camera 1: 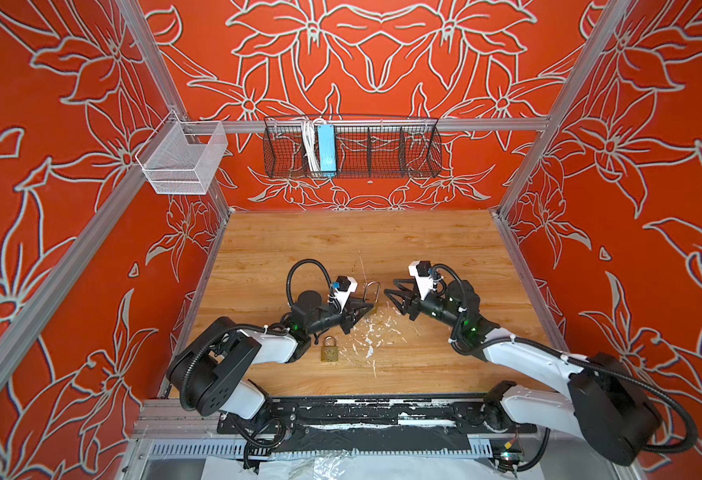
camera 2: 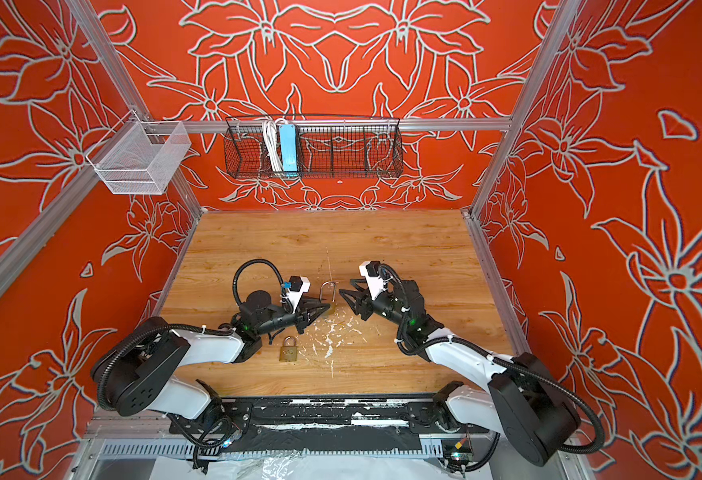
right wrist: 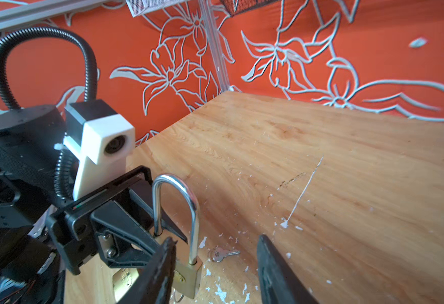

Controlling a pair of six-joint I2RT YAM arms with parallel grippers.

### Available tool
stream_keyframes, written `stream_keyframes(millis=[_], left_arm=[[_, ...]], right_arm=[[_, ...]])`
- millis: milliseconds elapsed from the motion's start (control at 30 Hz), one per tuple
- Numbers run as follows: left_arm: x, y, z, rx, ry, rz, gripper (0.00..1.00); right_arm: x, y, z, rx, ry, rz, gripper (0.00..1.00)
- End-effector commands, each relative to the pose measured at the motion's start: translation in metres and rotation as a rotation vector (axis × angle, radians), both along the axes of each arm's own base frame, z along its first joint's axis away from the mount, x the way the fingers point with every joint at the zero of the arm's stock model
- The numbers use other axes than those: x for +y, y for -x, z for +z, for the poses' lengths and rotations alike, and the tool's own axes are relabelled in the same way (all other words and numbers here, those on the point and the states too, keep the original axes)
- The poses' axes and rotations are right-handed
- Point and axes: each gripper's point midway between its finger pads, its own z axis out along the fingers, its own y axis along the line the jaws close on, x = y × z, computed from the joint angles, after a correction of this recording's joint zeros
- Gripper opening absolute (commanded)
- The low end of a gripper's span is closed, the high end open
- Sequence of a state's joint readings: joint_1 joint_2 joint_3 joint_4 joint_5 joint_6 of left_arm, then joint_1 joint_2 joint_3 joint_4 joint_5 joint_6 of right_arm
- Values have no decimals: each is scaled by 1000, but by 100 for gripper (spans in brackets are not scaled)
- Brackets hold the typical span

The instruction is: Unlock with the key

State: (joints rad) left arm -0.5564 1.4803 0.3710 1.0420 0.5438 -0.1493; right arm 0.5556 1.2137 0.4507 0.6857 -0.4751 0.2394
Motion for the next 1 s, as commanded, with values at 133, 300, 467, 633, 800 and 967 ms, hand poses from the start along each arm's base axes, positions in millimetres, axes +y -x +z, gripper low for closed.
stream_keyframes(millis=[133,300,467,633,800,967], left_arm=[[-7,3,41,-148,61,-23,0],[-10,4,41,-143,73,-32,0],[-16,6,37,-124,74,-53,0],[-17,5,36,-117,71,-51,0],[-17,1,32,-104,54,-36,0],[-23,-2,26,-58,10,-59,38]], right_arm=[[26,4,11,6,-49,130,45],[30,4,6,13,-32,130,38],[32,4,6,21,-39,132,25],[33,4,4,31,-34,139,2],[33,3,3,38,-37,132,0],[25,-6,3,54,-35,56,0]])
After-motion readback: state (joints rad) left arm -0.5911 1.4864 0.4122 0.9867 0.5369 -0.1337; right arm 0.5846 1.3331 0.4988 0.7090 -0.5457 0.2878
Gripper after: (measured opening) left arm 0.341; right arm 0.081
